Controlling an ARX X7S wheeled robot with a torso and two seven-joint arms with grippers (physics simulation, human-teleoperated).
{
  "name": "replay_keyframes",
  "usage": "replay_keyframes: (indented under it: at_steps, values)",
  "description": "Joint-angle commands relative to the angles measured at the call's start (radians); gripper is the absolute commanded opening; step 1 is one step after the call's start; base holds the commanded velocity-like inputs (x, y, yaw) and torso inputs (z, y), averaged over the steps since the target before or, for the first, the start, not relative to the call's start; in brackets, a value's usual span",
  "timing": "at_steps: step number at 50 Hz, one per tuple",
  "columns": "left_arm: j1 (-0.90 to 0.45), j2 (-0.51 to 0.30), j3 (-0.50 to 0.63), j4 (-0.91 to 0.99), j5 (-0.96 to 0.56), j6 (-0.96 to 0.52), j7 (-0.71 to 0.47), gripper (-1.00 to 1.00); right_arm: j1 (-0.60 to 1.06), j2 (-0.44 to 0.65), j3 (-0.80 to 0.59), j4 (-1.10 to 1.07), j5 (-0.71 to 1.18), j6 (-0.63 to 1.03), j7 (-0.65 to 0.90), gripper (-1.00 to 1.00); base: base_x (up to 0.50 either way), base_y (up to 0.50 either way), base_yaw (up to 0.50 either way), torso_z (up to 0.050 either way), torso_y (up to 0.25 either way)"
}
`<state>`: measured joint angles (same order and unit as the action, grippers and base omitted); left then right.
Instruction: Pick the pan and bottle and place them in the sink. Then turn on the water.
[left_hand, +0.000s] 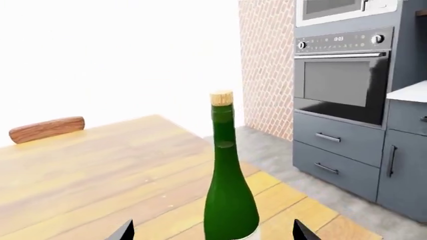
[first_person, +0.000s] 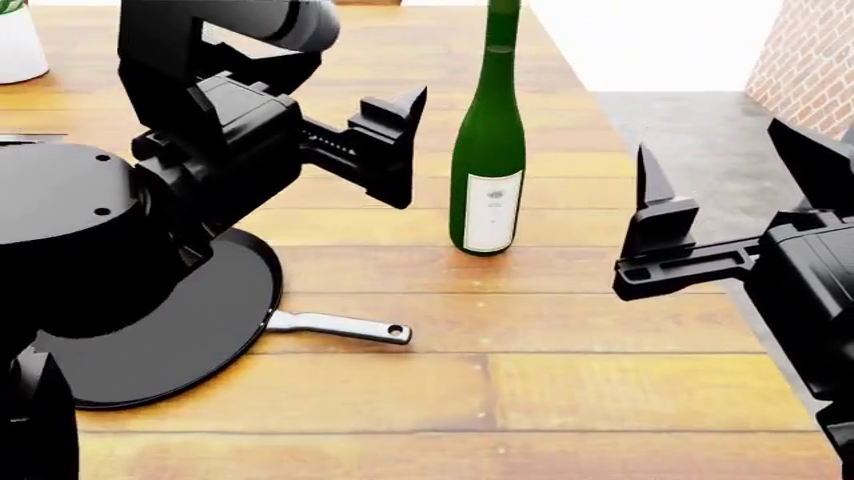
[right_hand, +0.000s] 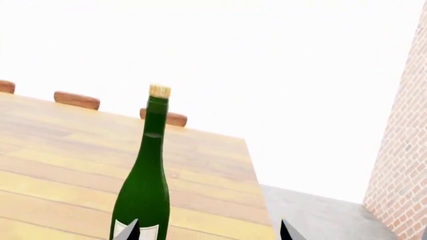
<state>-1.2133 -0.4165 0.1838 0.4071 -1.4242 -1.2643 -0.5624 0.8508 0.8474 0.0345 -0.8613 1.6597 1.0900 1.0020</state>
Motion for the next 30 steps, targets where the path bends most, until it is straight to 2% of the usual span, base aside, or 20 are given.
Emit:
replay_keyframes:
  at_steps: [1, 14, 30]
  values:
    - [-0.053, 0.091, 0.082, -0.091, 0.087, 0.032, 0.070, 1.00, -0.025, -0.004, -0.002, -0.004, -0.025, -0.003, -0.010, 1.00, 0.00, 0.00, 0.00, 0.000, 0.000]
    - [-0.128, 0.138, 0.204, -0.218, 0.278, 0.128, 0.191, 1.00, -0.057, 0.000, 0.014, -0.013, -0.037, -0.018, -0.027, 1.00, 0.00, 0.00, 0.00, 0.000, 0.000]
    - [-0.193, 0.207, 0.301, -0.393, 0.389, 0.198, 0.268, 1.00, -0.090, 0.015, 0.046, -0.025, -0.031, -0.041, -0.041, 1.00, 0.00, 0.00, 0.00, 0.000, 0.000]
